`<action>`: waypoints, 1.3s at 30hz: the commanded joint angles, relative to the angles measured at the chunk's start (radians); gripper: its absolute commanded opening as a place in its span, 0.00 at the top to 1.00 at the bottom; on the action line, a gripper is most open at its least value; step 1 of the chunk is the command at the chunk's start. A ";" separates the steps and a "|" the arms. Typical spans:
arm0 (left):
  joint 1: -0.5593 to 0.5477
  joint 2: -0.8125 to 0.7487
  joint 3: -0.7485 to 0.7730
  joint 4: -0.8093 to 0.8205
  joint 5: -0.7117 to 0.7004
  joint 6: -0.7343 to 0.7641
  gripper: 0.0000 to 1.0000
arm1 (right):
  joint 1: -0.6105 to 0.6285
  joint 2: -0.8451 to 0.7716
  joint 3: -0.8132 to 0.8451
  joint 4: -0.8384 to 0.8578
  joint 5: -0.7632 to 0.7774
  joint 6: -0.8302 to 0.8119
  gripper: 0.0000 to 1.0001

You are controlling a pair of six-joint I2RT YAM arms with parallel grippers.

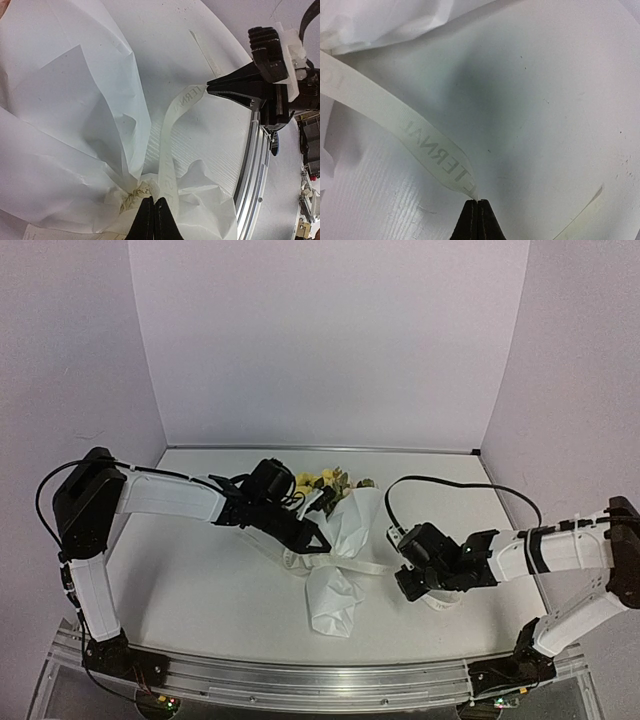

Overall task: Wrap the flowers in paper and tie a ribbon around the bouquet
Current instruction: Cross the half-tied ribbon with the folded bouquet.

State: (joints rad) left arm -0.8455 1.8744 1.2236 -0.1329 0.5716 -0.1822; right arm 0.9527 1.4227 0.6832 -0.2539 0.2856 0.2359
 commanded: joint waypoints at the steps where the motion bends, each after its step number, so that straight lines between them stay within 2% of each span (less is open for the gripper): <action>1: -0.004 -0.002 0.040 0.011 -0.027 -0.006 1.00 | -0.003 0.004 0.093 0.020 -0.141 -0.011 1.00; 3: -0.004 -0.010 0.038 0.008 -0.054 -0.015 1.00 | -0.002 0.017 0.128 0.021 -0.195 -0.010 1.00; 9: -0.004 -0.028 0.024 0.013 -0.076 -0.022 1.00 | -0.008 0.072 0.166 0.032 -0.207 0.008 0.99; 11: -0.004 -0.031 0.016 0.018 -0.076 -0.025 1.00 | -0.009 0.087 0.176 0.042 -0.215 0.013 0.89; 15: -0.004 -0.035 0.017 0.015 -0.082 -0.024 1.00 | -0.009 0.092 0.184 0.053 -0.223 0.007 0.55; 17: -0.004 -0.039 0.016 0.017 -0.079 -0.022 1.00 | -0.009 0.092 0.195 0.058 -0.252 -0.012 0.48; 22: -0.004 -0.036 0.016 0.018 -0.064 -0.018 1.00 | -0.008 0.151 0.261 0.096 -0.363 -0.048 0.50; 26: -0.004 -0.036 0.016 0.018 -0.062 -0.017 1.00 | -0.008 0.237 0.274 0.229 -0.419 -0.096 0.53; 34: -0.004 -0.035 0.017 0.023 -0.070 -0.033 1.00 | -0.007 0.326 0.286 0.314 -0.406 -0.101 0.56; 39: -0.005 -0.029 0.023 0.031 -0.079 -0.054 1.00 | 0.001 0.351 0.264 0.380 -0.338 -0.083 0.59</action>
State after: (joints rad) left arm -0.8467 1.8751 1.2236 -0.1314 0.5009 -0.2148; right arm 0.9476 1.7510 0.9390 0.0407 -0.1124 0.1471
